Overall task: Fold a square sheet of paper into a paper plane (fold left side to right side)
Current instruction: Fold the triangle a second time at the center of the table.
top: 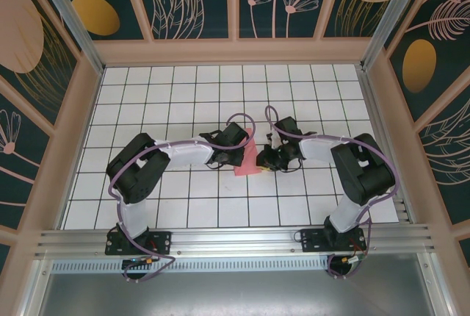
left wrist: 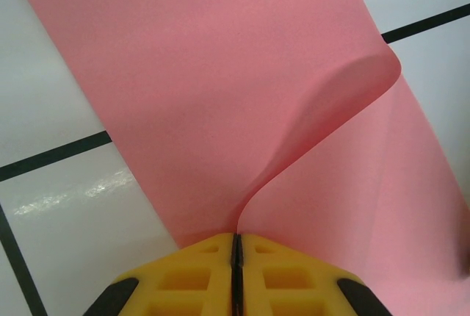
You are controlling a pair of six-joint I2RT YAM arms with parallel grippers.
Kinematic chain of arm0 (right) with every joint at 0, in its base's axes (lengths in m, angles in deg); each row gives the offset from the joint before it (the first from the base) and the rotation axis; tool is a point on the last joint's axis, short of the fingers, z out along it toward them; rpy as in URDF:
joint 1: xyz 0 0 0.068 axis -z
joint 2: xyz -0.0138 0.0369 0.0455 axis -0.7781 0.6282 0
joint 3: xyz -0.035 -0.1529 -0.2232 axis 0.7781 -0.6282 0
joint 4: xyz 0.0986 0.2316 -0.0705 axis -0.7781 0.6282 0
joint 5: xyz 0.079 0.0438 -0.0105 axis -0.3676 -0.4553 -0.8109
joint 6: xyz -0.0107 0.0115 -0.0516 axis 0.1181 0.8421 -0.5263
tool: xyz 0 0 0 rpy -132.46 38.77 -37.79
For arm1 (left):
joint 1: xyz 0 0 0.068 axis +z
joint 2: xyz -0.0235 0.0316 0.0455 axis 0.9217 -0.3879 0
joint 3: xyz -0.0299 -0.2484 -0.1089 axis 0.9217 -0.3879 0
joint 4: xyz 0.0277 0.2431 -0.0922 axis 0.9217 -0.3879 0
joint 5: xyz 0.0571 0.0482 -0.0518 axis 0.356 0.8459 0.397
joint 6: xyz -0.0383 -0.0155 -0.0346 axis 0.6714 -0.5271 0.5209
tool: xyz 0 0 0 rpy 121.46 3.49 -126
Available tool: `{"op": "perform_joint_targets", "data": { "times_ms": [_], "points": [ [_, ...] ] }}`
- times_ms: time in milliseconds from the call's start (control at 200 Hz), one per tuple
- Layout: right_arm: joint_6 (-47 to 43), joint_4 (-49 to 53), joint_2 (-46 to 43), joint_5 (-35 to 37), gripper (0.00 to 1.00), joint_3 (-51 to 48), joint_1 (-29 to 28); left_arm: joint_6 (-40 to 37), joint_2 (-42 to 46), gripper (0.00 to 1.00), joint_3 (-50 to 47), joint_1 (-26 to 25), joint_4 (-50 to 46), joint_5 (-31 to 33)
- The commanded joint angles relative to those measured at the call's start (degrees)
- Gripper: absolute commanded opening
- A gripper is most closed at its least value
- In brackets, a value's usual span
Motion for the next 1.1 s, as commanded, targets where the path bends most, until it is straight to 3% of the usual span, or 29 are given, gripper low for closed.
{"op": "perform_joint_targets", "data": {
  "times_ms": [0,400,641,1096],
  "points": [
    [-1.4,2.6,-2.7,1.3,0.18,2.3,0.6,-0.9,-2.5,0.11,0.0,0.3,-1.6,0.2],
    [8.7,-10.3,0.9,-2.0,0.15,6.3,1.1,-0.9,-1.9,0.11,-0.2,0.4,-1.4,-0.1],
    [9.3,-11.1,6.9,-2.6,0.14,10.7,-1.1,-0.8,-2.0,0.11,-0.1,0.4,-1.1,-0.4],
    [8.0,-9.9,9.8,-0.2,0.14,8.8,-2.1,-0.7,-2.1,0.1,0.1,0.4,-1.5,0.3]
  ]
}}
